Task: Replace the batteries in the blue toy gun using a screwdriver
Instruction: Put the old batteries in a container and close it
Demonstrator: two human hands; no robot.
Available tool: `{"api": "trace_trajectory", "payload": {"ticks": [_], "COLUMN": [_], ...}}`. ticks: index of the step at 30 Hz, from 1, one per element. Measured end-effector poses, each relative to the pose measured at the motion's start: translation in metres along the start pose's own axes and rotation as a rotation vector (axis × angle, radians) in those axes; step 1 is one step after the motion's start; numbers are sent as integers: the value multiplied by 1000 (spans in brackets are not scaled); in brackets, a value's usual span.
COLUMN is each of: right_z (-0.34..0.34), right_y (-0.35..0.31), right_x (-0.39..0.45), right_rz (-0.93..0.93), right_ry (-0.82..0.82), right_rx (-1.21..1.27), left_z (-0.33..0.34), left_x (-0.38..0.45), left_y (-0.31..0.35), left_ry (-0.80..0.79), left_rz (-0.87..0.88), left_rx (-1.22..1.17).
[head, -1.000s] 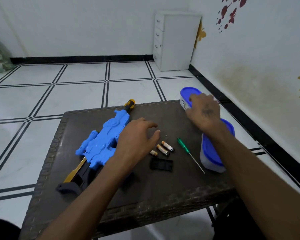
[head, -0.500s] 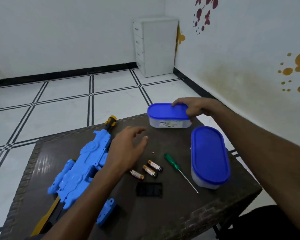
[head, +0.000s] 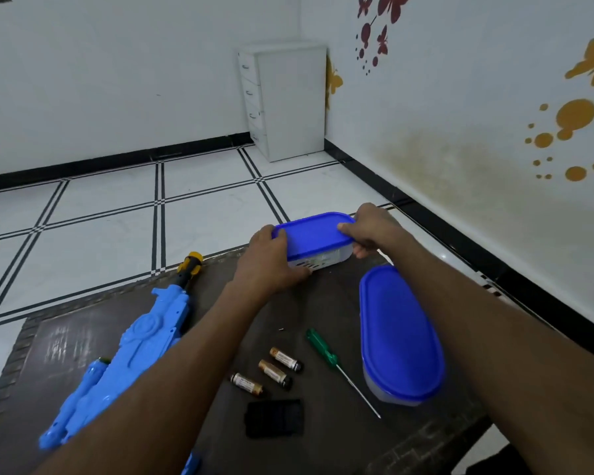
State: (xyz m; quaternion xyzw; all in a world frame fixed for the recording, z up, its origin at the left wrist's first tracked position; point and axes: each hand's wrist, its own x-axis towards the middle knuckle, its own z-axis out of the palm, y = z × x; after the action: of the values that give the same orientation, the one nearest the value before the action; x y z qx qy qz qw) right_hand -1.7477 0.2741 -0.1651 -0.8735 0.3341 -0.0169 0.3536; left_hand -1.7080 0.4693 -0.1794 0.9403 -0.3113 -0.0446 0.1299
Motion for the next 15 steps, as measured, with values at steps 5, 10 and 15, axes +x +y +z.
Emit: {"api": "trace_trajectory", "payload": {"ticks": [5,10,15], "right_z": [-4,-10,-5], "right_y": [-3,-7,-20], "right_x": [20,38,43], "right_rz": [11,22,-39], "right_ry": [72,-39,-31], "right_rx": [84,78,9], "left_z": [-11,-10,3], "left_x": [1,15,12], "left_y": [14,6,29], "left_ry": [129,31,-50], "left_rz": [-31,-4,-62], "left_rx": [167,57,3]}}
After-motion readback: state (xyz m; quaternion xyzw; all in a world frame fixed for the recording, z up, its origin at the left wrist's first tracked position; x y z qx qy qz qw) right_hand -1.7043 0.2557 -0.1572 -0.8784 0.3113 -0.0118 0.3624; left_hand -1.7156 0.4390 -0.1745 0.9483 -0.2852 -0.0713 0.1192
